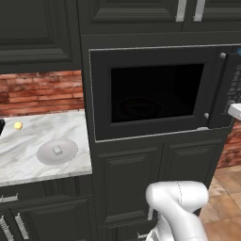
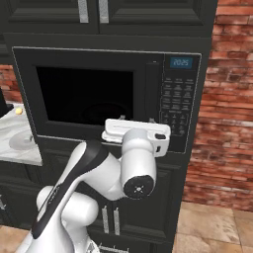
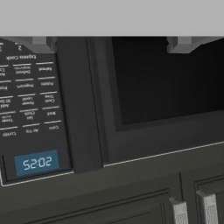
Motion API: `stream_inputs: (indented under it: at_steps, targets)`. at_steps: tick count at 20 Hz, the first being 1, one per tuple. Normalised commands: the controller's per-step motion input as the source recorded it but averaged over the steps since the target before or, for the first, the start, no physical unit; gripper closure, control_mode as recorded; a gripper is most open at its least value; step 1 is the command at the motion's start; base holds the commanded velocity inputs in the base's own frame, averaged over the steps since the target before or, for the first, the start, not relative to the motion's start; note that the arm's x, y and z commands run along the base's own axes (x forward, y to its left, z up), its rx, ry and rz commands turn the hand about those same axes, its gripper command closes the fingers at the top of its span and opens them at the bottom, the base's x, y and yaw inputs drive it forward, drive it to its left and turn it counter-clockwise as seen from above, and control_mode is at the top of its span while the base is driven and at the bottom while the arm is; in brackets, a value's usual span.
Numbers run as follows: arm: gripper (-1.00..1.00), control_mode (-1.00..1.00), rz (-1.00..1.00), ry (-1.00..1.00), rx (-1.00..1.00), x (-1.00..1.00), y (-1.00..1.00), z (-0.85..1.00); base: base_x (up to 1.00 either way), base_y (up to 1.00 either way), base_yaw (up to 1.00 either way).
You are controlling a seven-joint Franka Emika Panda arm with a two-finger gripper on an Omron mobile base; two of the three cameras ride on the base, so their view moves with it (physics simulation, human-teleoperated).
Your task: Pick the marshmallow from the counter and place it in the microwave. Then turn on the microwave.
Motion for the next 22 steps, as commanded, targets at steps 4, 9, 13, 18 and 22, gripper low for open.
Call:
stream_inputs:
  at_steps: [4,9,13,18,22]
  targets:
    - [-1.00,-1.00,0.00,0.00,0.04,0.16,-0.05,0.00,0.00,0.00,0.00]
    - [-1.00,-1.00,0.00,0.00,0.04,0.18,-0.01,0.00,0.00,0.00,0.00]
    - [-1.00,-1.00,0.00,0.00,0.04,0.18,0.00,0.00,0.00,0.00,0.00]
    - [-1.00,-1.00,0.00,0.00,0.03,0.17,0.00,0.00,0.00,0.00,0.00]
    - [-1.00,-1.00,0.00,-0.01,0.03,0.17,0.00,0.00,0.00,0.00,0.00]
